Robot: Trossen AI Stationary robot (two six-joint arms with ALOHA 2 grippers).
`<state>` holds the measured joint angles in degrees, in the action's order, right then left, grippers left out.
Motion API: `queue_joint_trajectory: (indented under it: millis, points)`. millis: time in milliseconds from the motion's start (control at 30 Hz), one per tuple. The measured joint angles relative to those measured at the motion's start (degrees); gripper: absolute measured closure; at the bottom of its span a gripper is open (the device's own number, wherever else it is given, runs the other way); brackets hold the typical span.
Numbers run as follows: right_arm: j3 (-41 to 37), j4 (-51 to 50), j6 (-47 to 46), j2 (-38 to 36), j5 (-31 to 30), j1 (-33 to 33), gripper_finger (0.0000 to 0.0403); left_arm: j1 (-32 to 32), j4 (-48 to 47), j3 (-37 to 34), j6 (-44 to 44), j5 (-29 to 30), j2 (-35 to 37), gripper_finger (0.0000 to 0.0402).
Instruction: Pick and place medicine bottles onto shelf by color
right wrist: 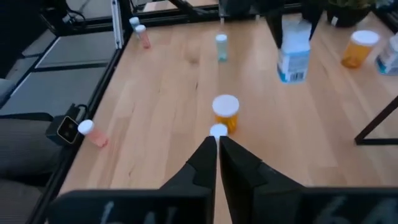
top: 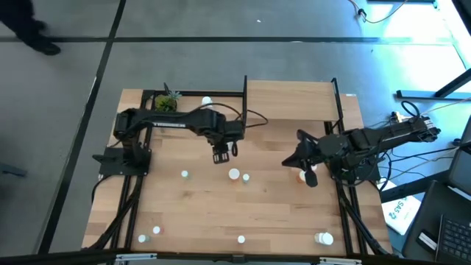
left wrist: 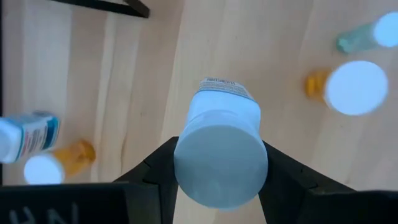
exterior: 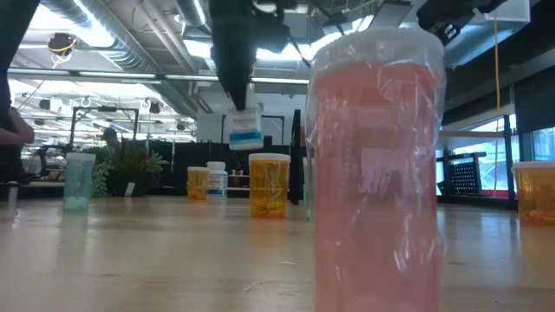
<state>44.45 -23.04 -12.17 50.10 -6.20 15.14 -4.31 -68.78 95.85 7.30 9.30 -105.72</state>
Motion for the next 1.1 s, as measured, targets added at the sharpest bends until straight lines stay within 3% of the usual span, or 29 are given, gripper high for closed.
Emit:
queue_joint_trajectory:
  millis: [533, 800, 1100]
  points:
    - [0.0, 1.55, 10.38, -0.39, -0.62, 0.1, 0.0379, -0.07, 6.6, -0.07, -1.92, -2.62, -8.66, 0.0246]
    - [0.0, 1.8, 10.84, -0.39, -12.95, 0.09, 0.0379, -0.07, 7.88, -0.07, -1.89, -2.62, -9.36, 0.0245]
    - [0.0, 1.93, 10.6, -0.37, -13.71, 0.09, 0.0379, -0.07, 8.16, -0.09, -1.87, -3.24, -9.63, 0.0245]
